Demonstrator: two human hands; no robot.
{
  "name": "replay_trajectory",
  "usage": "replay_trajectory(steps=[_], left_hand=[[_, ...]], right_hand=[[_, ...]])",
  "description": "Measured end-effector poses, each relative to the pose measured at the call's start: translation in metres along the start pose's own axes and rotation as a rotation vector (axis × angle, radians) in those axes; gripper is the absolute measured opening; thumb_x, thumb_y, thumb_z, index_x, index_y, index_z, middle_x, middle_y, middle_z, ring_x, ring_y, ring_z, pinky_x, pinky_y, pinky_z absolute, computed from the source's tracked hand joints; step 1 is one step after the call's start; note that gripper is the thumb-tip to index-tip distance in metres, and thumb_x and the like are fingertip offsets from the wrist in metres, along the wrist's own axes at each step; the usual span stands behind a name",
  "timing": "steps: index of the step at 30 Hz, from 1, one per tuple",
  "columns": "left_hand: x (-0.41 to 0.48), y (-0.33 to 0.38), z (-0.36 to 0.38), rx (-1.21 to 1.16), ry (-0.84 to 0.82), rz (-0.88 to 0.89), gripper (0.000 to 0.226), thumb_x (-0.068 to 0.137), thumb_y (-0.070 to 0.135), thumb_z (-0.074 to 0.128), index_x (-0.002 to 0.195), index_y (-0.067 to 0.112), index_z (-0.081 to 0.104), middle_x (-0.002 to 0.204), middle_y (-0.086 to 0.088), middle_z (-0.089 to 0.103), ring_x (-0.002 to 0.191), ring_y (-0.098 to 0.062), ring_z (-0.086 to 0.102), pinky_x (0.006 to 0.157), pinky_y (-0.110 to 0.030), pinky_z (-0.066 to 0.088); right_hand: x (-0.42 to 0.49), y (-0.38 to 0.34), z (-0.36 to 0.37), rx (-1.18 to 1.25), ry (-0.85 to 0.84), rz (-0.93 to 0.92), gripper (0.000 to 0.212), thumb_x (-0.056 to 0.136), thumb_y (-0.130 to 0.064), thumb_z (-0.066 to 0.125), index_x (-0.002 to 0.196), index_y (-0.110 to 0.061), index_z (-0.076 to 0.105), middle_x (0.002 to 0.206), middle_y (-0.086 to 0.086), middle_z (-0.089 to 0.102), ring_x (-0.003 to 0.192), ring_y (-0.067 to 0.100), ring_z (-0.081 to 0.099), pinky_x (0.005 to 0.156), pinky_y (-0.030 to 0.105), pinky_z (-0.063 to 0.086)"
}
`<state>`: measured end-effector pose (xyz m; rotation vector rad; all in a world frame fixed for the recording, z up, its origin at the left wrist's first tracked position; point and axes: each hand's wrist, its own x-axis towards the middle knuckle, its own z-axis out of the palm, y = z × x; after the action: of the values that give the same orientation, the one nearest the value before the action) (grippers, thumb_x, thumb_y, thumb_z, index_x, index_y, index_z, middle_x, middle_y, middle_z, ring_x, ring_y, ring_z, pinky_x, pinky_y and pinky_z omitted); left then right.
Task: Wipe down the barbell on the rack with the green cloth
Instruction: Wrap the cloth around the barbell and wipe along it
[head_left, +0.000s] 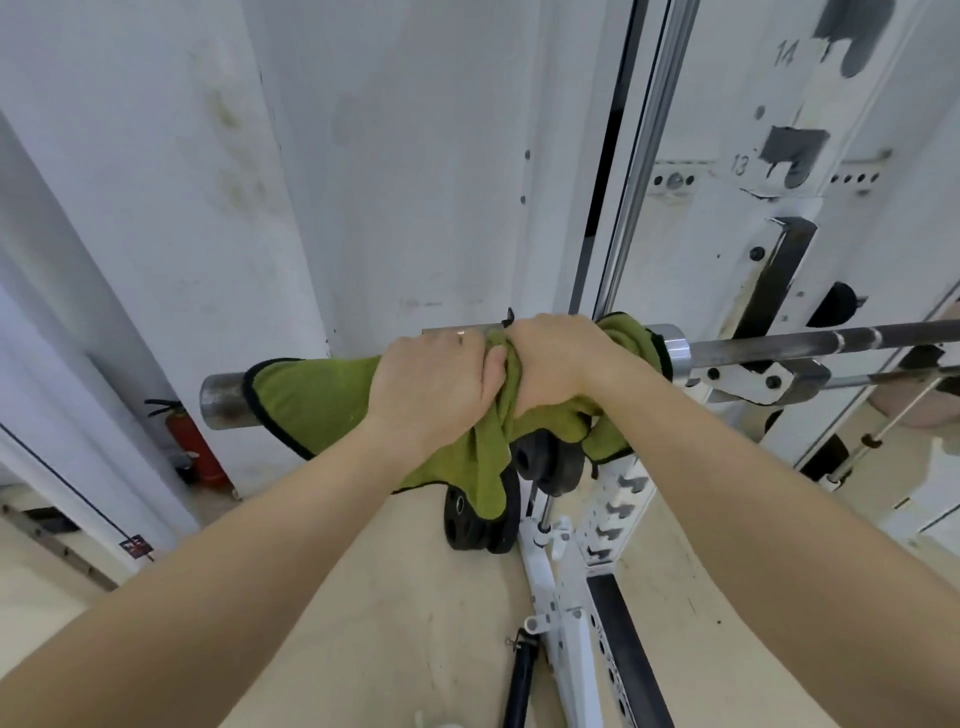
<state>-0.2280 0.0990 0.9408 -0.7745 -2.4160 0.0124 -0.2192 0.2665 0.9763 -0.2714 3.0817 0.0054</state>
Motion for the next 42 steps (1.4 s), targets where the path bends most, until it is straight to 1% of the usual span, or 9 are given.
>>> replay_trajectory(steps=[3, 8, 12, 17, 22, 29, 31, 36, 42], left_hand=[[-0.023, -0.039, 0.002, -0.005, 0.024, 0.009, 0.053, 0.101, 0.045, 0.022, 0.078, 0.015, 0.059, 0.063, -0.001, 0.058, 0.052, -0.026, 0.053, 0.047, -0.030, 0.029], [-0.048, -0.125, -0.011, -0.032, -0.128, -0.157, 0.053, 0.100, 0.049, 0.010, 0.069, 0.028, 0.048, 0.071, -0.003, 0.060, 0.066, -0.028, 0.055, 0.056, -0.035, 0.037], [-0.027, -0.141, -0.006, -0.021, -0.413, -0.166, 0.063, 0.094, 0.050, 0.004, 0.105, 0.023, 0.060, 0.101, -0.007, 0.064, 0.091, -0.031, 0.058, 0.073, -0.039, 0.045], [-0.032, -0.121, -0.010, 0.086, -0.259, -0.147, 0.050, 0.096, 0.038, 0.014, 0.093, 0.015, 0.058, 0.083, -0.008, 0.059, 0.071, -0.031, 0.053, 0.055, -0.035, 0.040], [-0.015, -0.048, -0.014, 0.046, -0.126, -0.168, 0.063, 0.097, 0.047, 0.010, 0.069, 0.019, 0.058, 0.055, 0.000, 0.046, 0.047, -0.023, 0.042, 0.046, -0.029, 0.030], [0.002, 0.010, -0.006, 0.050, -0.055, -0.158, 0.047, 0.099, 0.040, 0.026, 0.061, 0.018, 0.045, 0.053, 0.003, 0.039, 0.046, -0.020, 0.036, 0.047, -0.030, 0.024], [0.006, 0.007, -0.005, 0.017, -0.072, -0.151, 0.049, 0.100, 0.039, 0.026, 0.061, 0.017, 0.046, 0.054, 0.002, 0.042, 0.045, -0.019, 0.035, 0.047, -0.031, 0.024], [0.050, 0.007, -0.001, -0.294, -0.472, -0.184, 0.053, 0.102, 0.045, 0.018, 0.076, 0.017, 0.055, 0.075, -0.001, 0.052, 0.075, -0.023, 0.054, 0.073, -0.035, 0.044], [0.021, 0.026, -0.004, -0.016, -0.088, -0.099, 0.049, 0.098, 0.035, 0.030, 0.052, 0.018, 0.038, 0.050, 0.002, 0.039, 0.043, -0.018, 0.036, 0.045, -0.028, 0.021]], right_hand=[[0.014, -0.044, 0.002, 0.023, 0.069, -0.078, 0.037, 0.066, -0.056, 0.071, 0.086, -0.027, 0.058, 0.072, -0.008, 0.062, 0.065, 0.016, 0.060, 0.060, 0.033, 0.052], [0.027, -0.131, 0.047, -0.105, 0.619, -0.091, 0.021, 0.070, -0.026, 0.072, 0.085, -0.019, 0.058, 0.073, -0.002, 0.060, 0.068, 0.024, 0.063, 0.055, 0.031, 0.039], [0.037, -0.138, 0.071, -0.204, 0.887, -0.093, 0.027, 0.066, -0.016, 0.076, 0.087, -0.013, 0.060, 0.076, 0.005, 0.061, 0.070, 0.027, 0.059, 0.067, 0.037, 0.048], [0.019, -0.085, 0.037, -0.117, 0.474, -0.250, 0.046, 0.071, -0.049, 0.070, 0.103, -0.018, 0.058, 0.088, -0.002, 0.065, 0.078, 0.023, 0.065, 0.058, 0.032, 0.043], [-0.012, 0.007, 0.008, -0.008, 0.141, -0.065, 0.045, 0.066, -0.063, 0.073, 0.090, -0.028, 0.056, 0.078, -0.012, 0.060, 0.078, 0.017, 0.061, 0.060, 0.031, 0.046], [-0.008, 0.038, -0.014, -0.022, -0.174, 0.054, 0.049, 0.056, -0.065, 0.078, 0.086, -0.029, 0.063, 0.080, -0.010, 0.067, 0.077, 0.014, 0.064, 0.074, 0.035, 0.056], [-0.011, 0.039, -0.006, -0.082, -0.061, 0.056, 0.047, 0.058, -0.064, 0.074, 0.082, -0.026, 0.059, 0.076, -0.008, 0.065, 0.073, 0.016, 0.064, 0.067, 0.032, 0.052], [-0.034, 0.035, 0.060, -0.225, 0.754, -0.044, 0.038, 0.068, -0.043, 0.073, 0.088, -0.013, 0.059, 0.078, 0.005, 0.064, 0.071, 0.027, 0.062, 0.061, 0.035, 0.046], [-0.012, 0.043, -0.003, -0.044, -0.002, 0.016, 0.046, 0.060, -0.057, 0.073, 0.082, -0.019, 0.062, 0.070, -0.005, 0.064, 0.067, 0.016, 0.062, 0.061, 0.031, 0.052]])
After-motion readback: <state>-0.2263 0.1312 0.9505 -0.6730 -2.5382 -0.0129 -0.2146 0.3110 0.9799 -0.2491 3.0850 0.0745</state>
